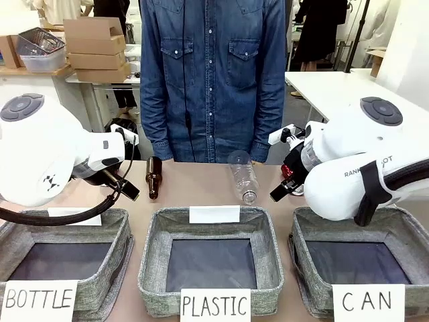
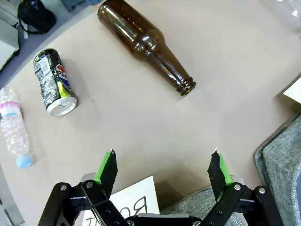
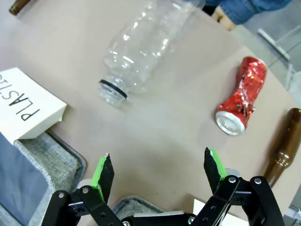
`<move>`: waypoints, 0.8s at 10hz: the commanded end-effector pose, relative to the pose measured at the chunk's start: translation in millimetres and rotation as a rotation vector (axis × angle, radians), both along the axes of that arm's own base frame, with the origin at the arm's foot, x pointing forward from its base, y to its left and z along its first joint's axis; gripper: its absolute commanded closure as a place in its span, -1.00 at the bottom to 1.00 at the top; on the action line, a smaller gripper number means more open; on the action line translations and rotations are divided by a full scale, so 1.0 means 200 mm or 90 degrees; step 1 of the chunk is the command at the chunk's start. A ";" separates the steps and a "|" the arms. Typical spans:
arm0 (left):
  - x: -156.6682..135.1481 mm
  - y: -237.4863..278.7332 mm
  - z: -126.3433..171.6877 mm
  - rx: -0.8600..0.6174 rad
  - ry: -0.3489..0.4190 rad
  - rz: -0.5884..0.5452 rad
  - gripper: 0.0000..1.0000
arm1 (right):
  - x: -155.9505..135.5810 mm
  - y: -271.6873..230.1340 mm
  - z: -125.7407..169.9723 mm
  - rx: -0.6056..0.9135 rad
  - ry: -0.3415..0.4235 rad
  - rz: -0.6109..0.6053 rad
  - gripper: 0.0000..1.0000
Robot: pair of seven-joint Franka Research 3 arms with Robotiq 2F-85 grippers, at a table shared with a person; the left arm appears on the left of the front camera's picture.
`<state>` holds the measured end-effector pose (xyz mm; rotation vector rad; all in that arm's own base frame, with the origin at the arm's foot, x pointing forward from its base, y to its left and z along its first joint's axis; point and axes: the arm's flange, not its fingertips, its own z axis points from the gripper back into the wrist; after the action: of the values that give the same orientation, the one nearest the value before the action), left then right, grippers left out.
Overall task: Sort the can waste into the basket.
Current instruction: Pick up the can waste from the table and place it in the right Fabric basket.
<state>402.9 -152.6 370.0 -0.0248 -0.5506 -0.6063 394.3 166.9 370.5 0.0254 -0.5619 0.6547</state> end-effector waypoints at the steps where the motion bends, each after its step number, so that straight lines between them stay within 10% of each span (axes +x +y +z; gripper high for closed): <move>1: 0.00 0.00 0.00 0.000 0.000 0.000 -1.00 | 0.00 0.00 0.00 0.001 0.000 0.000 -1.00; 4: 0.00 0.00 0.00 0.000 0.000 0.000 -1.00 | 0.00 0.00 0.00 0.000 0.000 0.000 -1.00; 6: -0.23 0.06 0.44 -0.031 0.019 -0.017 -1.00 | -0.25 -0.17 0.36 0.013 -0.060 0.005 -1.00; 8: -0.52 0.14 0.69 -0.055 -0.070 -0.045 -1.00 | -0.56 -0.28 0.57 0.042 -0.097 0.032 -1.00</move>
<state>351.4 -149.8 496.0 -0.0846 -0.6367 -0.6237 363.3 146.1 487.3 0.0282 -0.7138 0.6359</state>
